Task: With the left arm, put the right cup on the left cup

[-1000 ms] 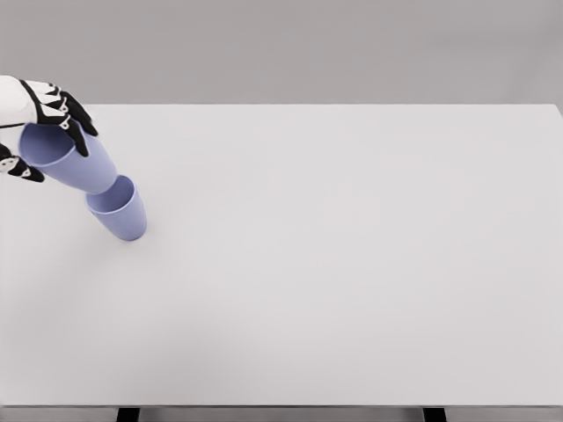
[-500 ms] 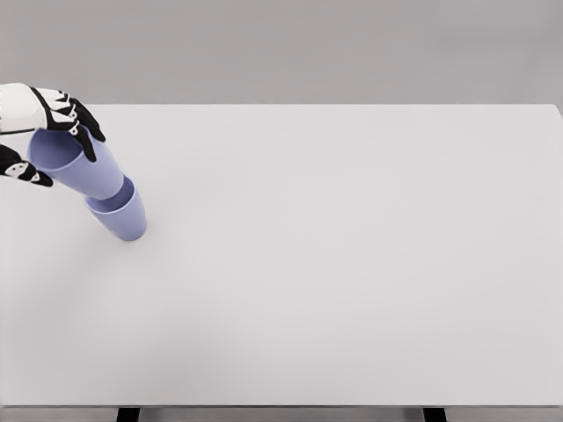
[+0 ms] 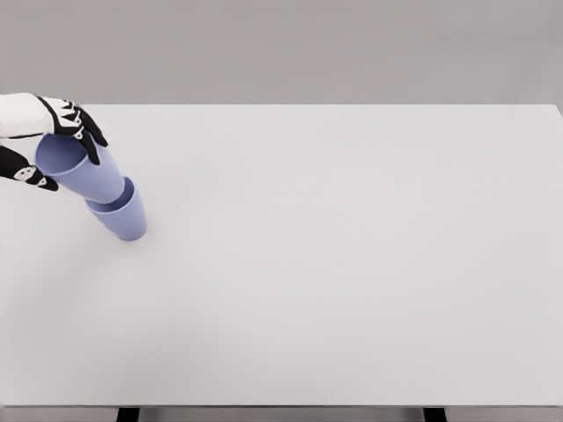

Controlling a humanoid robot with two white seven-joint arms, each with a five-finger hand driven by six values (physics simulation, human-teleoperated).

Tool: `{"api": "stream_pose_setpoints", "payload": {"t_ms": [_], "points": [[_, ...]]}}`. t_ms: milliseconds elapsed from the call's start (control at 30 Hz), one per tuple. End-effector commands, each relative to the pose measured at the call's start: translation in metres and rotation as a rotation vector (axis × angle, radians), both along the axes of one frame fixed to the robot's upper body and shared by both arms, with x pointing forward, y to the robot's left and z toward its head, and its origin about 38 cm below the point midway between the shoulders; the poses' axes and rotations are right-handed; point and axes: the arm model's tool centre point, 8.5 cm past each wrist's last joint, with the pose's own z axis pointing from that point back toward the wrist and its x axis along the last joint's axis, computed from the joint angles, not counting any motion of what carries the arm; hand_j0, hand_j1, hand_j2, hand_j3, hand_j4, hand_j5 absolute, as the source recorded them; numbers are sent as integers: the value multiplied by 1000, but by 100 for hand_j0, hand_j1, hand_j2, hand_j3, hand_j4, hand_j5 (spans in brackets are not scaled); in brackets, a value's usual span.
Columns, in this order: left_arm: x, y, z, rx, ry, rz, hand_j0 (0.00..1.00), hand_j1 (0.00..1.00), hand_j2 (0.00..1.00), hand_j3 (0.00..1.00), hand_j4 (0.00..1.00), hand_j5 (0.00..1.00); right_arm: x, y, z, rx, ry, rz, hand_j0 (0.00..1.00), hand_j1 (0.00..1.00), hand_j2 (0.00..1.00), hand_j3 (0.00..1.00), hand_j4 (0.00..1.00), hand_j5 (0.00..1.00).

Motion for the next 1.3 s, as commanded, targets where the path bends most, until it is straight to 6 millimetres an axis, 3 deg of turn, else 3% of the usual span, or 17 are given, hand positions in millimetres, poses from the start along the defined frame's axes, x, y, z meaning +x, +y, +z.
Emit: {"api": "stream_pose_setpoints", "payload": {"t_ms": [0,833,933,1267], "points": [[1,2,1,-8,-1,10,56,56,56,56,56,56,0,0,0,0,0,0,100,100,100,100,100,100],[3,1,1,-13,-2,11,56,56,56,56,56,56,0,0,0,0,0,0,100,100,100,100,100,100],[14,3,-5,-24,6,31,56,56,56,56,56,56,0,0,0,0,0,0,100,100,100,100,100,100],[15,8,-16,-15,27,46,56,56,56,56,56,56,0,0,0,0,0,0,100,100,100,100,100,100]]}}
